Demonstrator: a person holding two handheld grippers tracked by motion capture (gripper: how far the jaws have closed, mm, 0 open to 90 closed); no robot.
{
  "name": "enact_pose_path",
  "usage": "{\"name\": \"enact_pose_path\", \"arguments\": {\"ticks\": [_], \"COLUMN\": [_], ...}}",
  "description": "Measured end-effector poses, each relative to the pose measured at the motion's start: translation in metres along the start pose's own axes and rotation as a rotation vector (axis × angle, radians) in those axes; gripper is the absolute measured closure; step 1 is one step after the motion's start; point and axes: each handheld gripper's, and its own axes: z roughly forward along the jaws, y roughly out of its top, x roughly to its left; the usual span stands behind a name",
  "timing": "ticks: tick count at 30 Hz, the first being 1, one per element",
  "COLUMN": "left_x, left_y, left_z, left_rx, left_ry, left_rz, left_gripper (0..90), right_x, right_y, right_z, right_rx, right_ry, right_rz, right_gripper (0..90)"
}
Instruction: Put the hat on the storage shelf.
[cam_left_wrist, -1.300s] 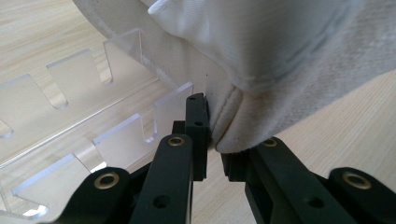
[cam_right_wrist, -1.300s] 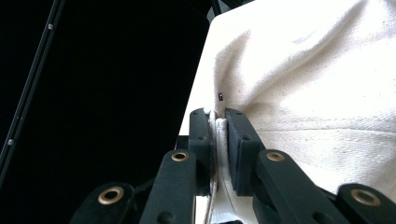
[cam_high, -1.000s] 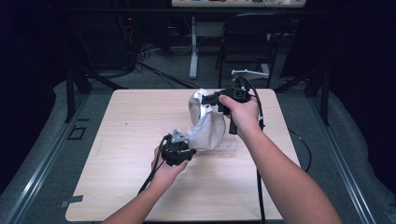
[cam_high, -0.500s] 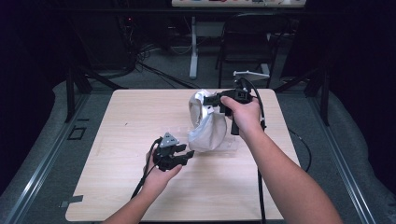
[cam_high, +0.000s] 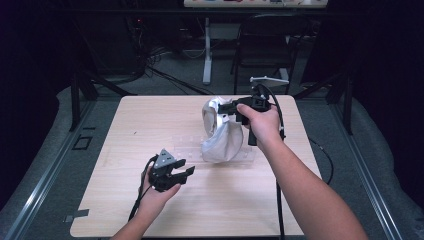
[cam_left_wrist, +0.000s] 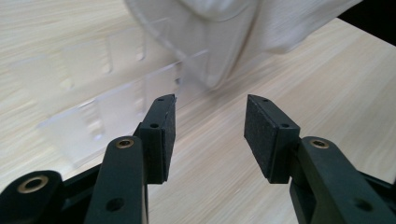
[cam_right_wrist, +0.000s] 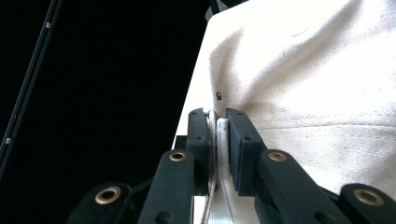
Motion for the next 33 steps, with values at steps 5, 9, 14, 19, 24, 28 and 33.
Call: {"name": "enact_pose_path", "arguments": {"ticks": [5, 9, 14, 19, 24, 28, 33], "left_x": [0.012, 0.020, 0.025, 0.028, 0.029, 0.029, 0.029], "left_y": [-0.013, -0.020, -0.026, -0.028, -0.029, -0.030, -0.030], "left_z": [-0.004, -0.007, -0.006, -0.005, -0.005, -0.005, -0.005], "left_rx": [-0.016, -0.030, -0.004, -0.007, -0.013, -0.012, -0.012], "left_ry": [0.013, 0.014, 0.031, 0.035, 0.036, 0.035, 0.036], "left_rz": [-0.014, -0.035, -0.033, -0.046, -0.042, -0.041, -0.042], "left_gripper": [52.9, 52.7, 52.3, 51.8, 51.3, 51.1, 50.7], "right_x": [0.000, 0.000, 0.003, 0.005, 0.005, 0.003, 0.000], "right_y": [-0.001, -0.001, -0.003, -0.005, -0.007, -0.009, -0.016], "right_z": [-0.001, -0.002, -0.006, -0.014, -0.021, -0.028, -0.035], "right_rx": [-0.002, -0.004, -0.012, -0.015, -0.028, -0.031, -0.046], "right_ry": [0.001, 0.005, 0.015, 0.026, 0.021, 0.014, -0.032], "right_rz": [-0.007, -0.007, -0.017, -0.031, -0.052, -0.064, -0.109], "right_gripper": [79.7, 78.6, 75.4, 72.3, 69.4, 65.4, 58.7]}}
